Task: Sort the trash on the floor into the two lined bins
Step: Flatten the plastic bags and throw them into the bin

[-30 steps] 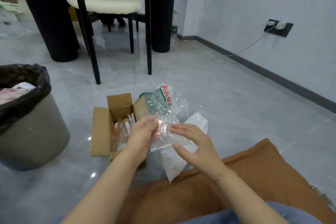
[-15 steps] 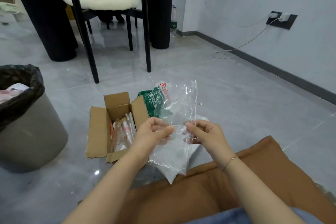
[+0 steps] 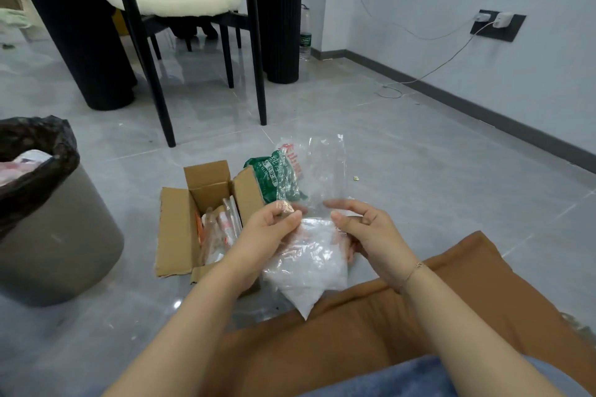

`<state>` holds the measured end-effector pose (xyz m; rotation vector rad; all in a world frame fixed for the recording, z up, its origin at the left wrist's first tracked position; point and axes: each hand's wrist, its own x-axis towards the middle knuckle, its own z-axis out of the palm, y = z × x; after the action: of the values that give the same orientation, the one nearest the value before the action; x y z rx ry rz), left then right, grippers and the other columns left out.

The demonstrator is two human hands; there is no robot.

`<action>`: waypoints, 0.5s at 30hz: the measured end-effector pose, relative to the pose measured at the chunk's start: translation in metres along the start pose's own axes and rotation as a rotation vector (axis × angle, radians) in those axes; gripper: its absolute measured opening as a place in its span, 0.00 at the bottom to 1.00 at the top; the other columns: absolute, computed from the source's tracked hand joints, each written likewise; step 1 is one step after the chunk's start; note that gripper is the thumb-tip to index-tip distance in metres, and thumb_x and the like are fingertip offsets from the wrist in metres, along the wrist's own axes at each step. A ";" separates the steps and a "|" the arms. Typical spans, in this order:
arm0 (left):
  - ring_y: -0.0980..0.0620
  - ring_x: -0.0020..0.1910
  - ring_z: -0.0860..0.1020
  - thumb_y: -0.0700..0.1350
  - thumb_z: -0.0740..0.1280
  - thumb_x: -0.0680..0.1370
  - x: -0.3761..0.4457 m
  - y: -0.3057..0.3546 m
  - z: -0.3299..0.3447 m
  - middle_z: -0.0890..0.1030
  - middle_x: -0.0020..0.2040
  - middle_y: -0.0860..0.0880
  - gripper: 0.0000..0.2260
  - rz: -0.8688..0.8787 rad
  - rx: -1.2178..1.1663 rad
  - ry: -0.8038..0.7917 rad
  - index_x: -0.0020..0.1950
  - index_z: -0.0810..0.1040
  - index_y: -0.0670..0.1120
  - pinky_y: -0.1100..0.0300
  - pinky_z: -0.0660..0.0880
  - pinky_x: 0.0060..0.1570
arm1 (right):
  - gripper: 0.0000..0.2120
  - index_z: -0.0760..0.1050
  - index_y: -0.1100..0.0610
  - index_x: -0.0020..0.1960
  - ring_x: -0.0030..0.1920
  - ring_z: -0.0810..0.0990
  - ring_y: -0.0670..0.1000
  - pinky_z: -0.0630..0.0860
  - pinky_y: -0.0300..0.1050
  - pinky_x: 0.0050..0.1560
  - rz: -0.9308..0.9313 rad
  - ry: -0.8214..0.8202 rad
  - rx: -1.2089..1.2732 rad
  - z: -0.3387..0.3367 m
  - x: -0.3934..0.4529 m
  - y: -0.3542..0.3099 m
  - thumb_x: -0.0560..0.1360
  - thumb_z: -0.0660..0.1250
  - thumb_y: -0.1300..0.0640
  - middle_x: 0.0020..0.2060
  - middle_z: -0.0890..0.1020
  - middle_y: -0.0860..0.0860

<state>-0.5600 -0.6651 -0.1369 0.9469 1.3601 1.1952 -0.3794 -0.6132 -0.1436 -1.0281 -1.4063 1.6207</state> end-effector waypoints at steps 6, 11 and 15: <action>0.49 0.46 0.82 0.37 0.66 0.77 0.001 0.005 -0.016 0.83 0.49 0.42 0.09 -0.022 -0.314 -0.045 0.56 0.80 0.41 0.58 0.78 0.47 | 0.11 0.79 0.61 0.53 0.33 0.80 0.48 0.78 0.37 0.31 0.086 -0.067 0.348 -0.004 0.001 -0.003 0.78 0.59 0.67 0.37 0.82 0.54; 0.45 0.49 0.81 0.45 0.62 0.80 0.000 0.006 -0.018 0.81 0.56 0.40 0.15 -0.111 -0.398 -0.070 0.63 0.76 0.39 0.58 0.80 0.42 | 0.13 0.79 0.70 0.49 0.39 0.78 0.56 0.80 0.42 0.39 0.081 -0.050 0.315 -0.003 0.000 -0.003 0.74 0.60 0.62 0.42 0.83 0.57; 0.46 0.47 0.83 0.58 0.59 0.79 -0.004 0.019 -0.025 0.83 0.55 0.44 0.18 -0.218 -0.363 -0.231 0.61 0.74 0.48 0.53 0.82 0.44 | 0.06 0.83 0.63 0.49 0.40 0.79 0.52 0.79 0.41 0.42 -0.045 0.061 0.035 -0.006 0.004 -0.001 0.72 0.70 0.65 0.42 0.83 0.56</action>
<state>-0.5857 -0.6696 -0.1183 0.6374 0.9914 1.0822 -0.3752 -0.6065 -0.1435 -1.0107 -1.3470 1.5631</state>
